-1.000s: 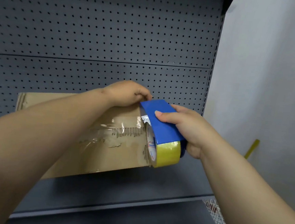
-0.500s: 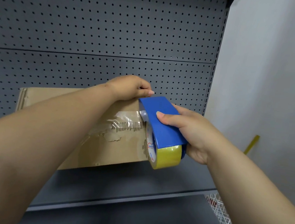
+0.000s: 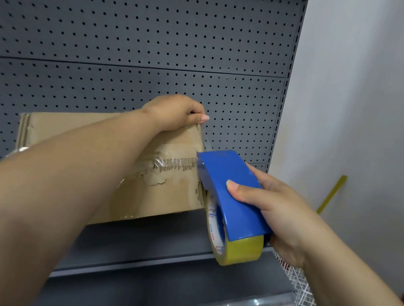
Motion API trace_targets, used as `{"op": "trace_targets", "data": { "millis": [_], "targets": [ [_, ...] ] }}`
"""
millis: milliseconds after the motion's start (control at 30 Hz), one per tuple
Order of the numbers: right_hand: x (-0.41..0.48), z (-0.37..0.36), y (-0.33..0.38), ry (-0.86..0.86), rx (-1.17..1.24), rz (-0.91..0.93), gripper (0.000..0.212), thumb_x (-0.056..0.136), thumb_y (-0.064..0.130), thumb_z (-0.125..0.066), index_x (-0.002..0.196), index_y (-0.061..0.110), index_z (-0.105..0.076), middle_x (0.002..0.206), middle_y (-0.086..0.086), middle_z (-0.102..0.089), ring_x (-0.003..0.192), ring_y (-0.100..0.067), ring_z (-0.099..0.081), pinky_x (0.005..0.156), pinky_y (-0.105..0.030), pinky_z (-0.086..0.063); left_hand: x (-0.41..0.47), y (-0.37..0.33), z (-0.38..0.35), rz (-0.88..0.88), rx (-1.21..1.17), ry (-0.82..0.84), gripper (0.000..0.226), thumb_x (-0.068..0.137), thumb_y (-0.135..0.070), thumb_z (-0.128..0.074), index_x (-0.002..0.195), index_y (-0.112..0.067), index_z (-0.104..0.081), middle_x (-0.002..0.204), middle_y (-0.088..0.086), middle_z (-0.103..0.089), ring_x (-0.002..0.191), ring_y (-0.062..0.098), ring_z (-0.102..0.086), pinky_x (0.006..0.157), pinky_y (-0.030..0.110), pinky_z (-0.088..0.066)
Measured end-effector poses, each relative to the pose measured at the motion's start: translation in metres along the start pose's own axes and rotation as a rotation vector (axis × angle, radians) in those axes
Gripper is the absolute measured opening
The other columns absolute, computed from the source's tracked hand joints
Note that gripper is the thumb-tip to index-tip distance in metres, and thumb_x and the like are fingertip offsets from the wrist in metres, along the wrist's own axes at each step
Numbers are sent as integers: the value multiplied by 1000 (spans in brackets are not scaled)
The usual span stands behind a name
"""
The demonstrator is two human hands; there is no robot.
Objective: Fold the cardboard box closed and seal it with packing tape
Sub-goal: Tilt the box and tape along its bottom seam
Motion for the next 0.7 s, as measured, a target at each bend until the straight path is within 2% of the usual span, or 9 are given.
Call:
{"op": "trace_targets", "data": {
  "millis": [100, 200, 333, 367, 433, 500, 600, 700],
  "targets": [
    [3, 1, -3, -29, -10, -18, 19, 85, 20, -64, 103, 26, -68, 79, 3, -73, 58, -13, -65, 49, -24, -50, 2, -4, 0, -48, 38, -71, 33, 94, -50, -40, 96, -28, -65, 93, -5, -62, 92, 20, -56, 81, 35, -45],
    [9, -2, -9, -46, -2, -36, 21, 85, 21, -65, 106, 26, -66, 83, -1, -72, 64, -19, -65, 56, -30, -50, 1, -10, -4, -200, 104, -200, 29, 95, -39, -46, 106, -22, -67, 110, -6, -61, 103, 21, -50, 87, 32, -38],
    [13, -2, -11, -61, 35, -26, 23, 84, 19, -65, 107, 22, -66, 88, -6, -73, 69, -22, -67, 62, -34, -53, -8, -18, -5, -463, 121, -352, 21, 90, -24, -56, 95, -12, -71, 91, 4, -70, 87, 30, -61, 87, 38, -44],
    [14, -2, -11, -60, 40, -24, 23, 84, 19, -66, 107, 22, -66, 89, -7, -73, 69, -22, -67, 63, -36, -53, -11, -19, -4, -489, 123, -341, 27, 91, -29, -50, 95, -12, -71, 90, 4, -70, 87, 29, -63, 93, 40, -44],
    [15, -4, -10, -56, 46, -19, 23, 84, 18, -66, 106, 21, -67, 90, -8, -74, 70, -23, -68, 66, -38, -54, -16, -19, -4, -543, 155, -284, 44, 93, -42, -35, 102, -16, -70, 98, 1, -70, 96, 24, -63, 108, 39, -30],
    [16, -5, -10, -53, 50, -16, 22, 84, 17, -66, 105, 21, -67, 90, -7, -73, 69, -22, -68, 67, -38, -54, -21, -21, -6, -641, 217, -270, 48, 93, -49, -32, 104, -21, -70, 105, 0, -69, 106, 21, -62, 111, 40, -19],
    [15, -6, -10, -59, 54, -19, 21, 84, 16, -66, 104, 21, -67, 87, -5, -73, 66, -20, -67, 62, -34, -54, -25, -23, -14, -727, 231, -284, 43, 90, -46, -41, 93, -17, -73, 101, 2, -70, 106, 23, -64, 107, 43, -29],
    [14, -6, -12, -63, 62, -25, 20, 84, 15, -65, 104, 21, -67, 84, -4, -73, 63, -18, -67, 59, -31, -54, -25, -25, -20, -698, 134, -179, 43, 89, -42, -41, 89, -11, -72, 95, 4, -72, 104, 24, -65, 104, 37, -33]
  ]
}}
Point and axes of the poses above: each hand's wrist, its own x-axis towards the middle knuckle, its own z-axis out of the back of the hand, y = z × x, the point moved 3 cm from there along x, towards the middle knuckle
